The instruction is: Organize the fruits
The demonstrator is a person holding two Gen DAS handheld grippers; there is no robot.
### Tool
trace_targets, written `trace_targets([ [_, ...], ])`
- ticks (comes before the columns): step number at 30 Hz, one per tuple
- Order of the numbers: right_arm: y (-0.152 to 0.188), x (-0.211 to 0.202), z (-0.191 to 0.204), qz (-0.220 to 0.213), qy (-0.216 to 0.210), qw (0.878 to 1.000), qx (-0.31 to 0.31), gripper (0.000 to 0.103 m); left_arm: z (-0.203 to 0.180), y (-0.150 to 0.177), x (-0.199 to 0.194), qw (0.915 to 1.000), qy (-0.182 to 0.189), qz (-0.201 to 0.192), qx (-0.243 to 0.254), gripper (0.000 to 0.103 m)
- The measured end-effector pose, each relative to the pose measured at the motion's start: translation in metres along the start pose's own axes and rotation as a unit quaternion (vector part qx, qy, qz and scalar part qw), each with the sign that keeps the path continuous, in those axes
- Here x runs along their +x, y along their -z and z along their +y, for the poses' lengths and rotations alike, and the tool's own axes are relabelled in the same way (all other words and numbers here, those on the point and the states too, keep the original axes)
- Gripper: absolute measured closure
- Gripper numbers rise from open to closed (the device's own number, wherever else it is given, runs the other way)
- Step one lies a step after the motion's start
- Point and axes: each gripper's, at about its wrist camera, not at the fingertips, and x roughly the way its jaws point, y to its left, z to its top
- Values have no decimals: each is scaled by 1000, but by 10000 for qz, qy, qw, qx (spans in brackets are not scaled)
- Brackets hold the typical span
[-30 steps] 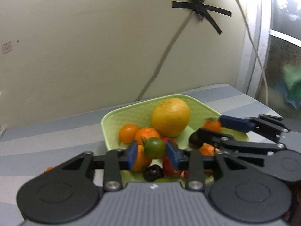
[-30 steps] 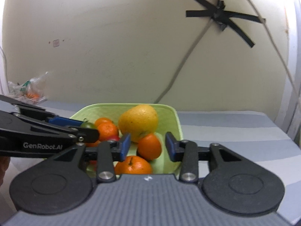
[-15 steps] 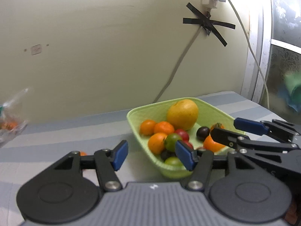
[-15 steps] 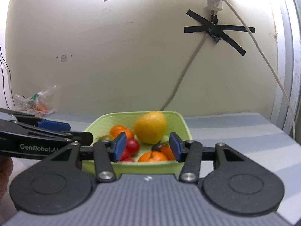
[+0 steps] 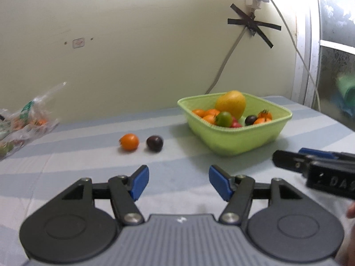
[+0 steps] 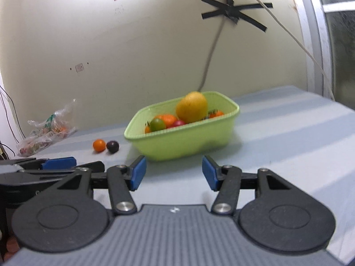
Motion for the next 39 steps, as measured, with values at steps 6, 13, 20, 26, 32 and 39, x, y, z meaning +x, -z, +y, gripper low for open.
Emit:
trace_targets([
  [6,10,-10,2,33,71,9997,232,44,3,12,-11,9997,-140,-190,37,36],
  [13,14,-14,-1,10,-48,9994,352,38,4,15,-16,9992,-254,-311,4,23],
  [20,15,-16,-5,-4,-167,9985,516,36,7,15,-15,9991,-317,-283,-88,22],
  [26,14,-16,-8,7,-179,9979,615,35,3,16,-16,9987,-402,-301,-9,20],
  [32,13,-15,-12,43,-187,9969,770,35,0,16,-16,9985,-443,-320,94,20],
  [39,13,-15,-14,66,-204,9963,836,33,-4,17,-19,9982,-373,-395,243,11],
])
